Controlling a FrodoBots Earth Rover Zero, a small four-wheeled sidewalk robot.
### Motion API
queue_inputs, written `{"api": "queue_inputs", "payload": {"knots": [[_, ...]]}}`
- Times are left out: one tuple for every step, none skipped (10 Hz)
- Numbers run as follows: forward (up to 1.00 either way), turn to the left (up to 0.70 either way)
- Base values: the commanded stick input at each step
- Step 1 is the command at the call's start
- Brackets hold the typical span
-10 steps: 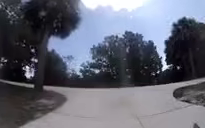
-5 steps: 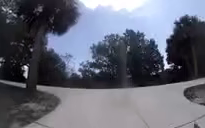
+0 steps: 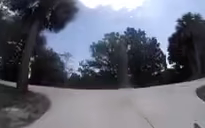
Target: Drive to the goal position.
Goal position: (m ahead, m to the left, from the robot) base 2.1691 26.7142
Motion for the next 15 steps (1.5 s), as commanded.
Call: {"api": "queue_inputs", "payload": {"knots": [[0.85,0.00],[0.85,0.00],[0.85,0.00],[0.85,0.00],[0.85,0.00],[0.85,0.00],[0.85,0.29],[0.85,0.34],[0.85,0.32],[0.85,0.00],[0.85,0.00],[0.85,0.00],[0.85,0.00],[0.85,0.00],[0.85,0.00]]}}
